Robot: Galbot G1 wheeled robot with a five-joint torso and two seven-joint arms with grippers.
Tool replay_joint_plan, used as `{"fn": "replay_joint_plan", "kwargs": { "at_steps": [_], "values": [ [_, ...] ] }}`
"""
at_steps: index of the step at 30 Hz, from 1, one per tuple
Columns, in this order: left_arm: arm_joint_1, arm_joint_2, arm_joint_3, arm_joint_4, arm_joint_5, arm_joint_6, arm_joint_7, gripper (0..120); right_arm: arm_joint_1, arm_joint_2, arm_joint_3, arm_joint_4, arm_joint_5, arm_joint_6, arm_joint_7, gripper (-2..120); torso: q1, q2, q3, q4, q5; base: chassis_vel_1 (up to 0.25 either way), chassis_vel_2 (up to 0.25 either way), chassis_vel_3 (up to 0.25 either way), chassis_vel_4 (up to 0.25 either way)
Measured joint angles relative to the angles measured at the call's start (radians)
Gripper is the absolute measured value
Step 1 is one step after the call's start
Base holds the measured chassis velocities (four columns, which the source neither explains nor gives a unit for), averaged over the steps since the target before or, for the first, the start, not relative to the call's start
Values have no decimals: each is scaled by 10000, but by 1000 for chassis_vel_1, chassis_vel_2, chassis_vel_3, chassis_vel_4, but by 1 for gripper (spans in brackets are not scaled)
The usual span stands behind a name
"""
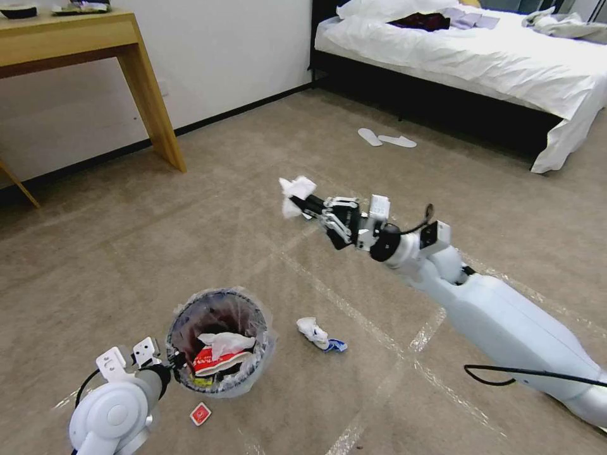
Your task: Pick up the trash bin and place the garbage on the floor into it.
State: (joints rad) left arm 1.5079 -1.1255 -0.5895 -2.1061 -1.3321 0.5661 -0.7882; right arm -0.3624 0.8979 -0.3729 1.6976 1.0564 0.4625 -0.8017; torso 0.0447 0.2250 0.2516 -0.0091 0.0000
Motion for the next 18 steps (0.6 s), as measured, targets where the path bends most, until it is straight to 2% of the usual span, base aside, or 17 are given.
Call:
{"fn": "replay_joint_plan", "kwargs": {
  "at_steps": [4, 6, 12, 18],
  "values": [
    [-63, -90, 81, 87, 36, -6, 0, 0, 500, 330, -1009, -59, -180, -12, -264, 0, 0, 0, 0, -2, -1, 0, 0, 0, 0],
    [19, -205, -37, 46, 100, -13, -2, 0, 982, 742, -1899, -253, -363, 12, -323, 0, 0, 0, 1, 0, -1, 0, 0, 0, 0],
    [108, -275, -132, -66, 153, -36, -8, 0, 1324, 1186, -2588, -507, -518, 58, -422, 0, 0, 0, 0, 2, 0, 0, 0, 0, 0],
    [157, -296, -123, -141, 210, -43, -9, 0, 1384, 1226, -3020, -851, -833, 140, -802, 0, 0, 0, 1, 0, 1, 0, 0, 0, 0]
  ]
}}
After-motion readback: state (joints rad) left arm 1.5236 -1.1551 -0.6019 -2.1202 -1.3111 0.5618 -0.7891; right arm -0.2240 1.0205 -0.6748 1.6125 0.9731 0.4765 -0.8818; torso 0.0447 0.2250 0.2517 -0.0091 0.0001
